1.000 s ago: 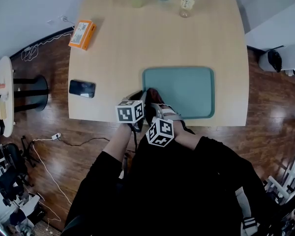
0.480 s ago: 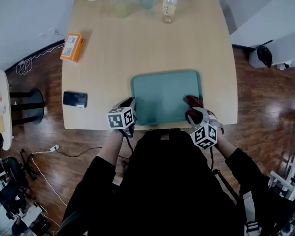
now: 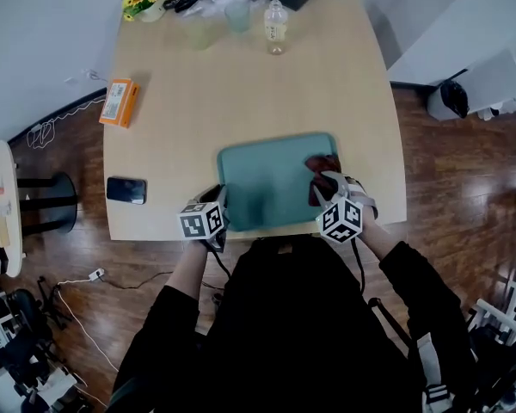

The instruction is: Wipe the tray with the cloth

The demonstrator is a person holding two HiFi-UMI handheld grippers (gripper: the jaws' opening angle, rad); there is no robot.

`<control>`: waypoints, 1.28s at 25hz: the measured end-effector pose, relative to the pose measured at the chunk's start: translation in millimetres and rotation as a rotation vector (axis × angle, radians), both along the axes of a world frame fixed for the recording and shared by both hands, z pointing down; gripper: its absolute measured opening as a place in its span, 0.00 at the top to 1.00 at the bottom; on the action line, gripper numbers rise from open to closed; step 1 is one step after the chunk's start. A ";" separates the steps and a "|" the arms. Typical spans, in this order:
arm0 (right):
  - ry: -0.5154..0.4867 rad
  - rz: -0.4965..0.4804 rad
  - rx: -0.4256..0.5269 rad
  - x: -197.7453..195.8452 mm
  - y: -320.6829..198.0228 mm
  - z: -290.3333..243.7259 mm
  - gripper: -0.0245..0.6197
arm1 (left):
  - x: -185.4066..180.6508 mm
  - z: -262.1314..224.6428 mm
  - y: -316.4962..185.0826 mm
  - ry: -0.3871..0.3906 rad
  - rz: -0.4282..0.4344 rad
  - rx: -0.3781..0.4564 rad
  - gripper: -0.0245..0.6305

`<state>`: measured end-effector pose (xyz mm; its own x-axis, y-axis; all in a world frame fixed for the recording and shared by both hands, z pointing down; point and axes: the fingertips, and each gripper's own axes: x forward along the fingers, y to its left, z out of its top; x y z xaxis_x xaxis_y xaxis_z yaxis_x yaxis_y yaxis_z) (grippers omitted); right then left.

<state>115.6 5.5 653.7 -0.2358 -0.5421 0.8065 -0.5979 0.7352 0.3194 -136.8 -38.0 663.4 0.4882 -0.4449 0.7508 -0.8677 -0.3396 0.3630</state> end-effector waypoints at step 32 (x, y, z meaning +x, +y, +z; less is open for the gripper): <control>-0.076 -0.309 -0.221 -74.2 76.7 -4.4 0.78 | 3.2 0.5 0.6 -0.013 0.026 0.014 0.93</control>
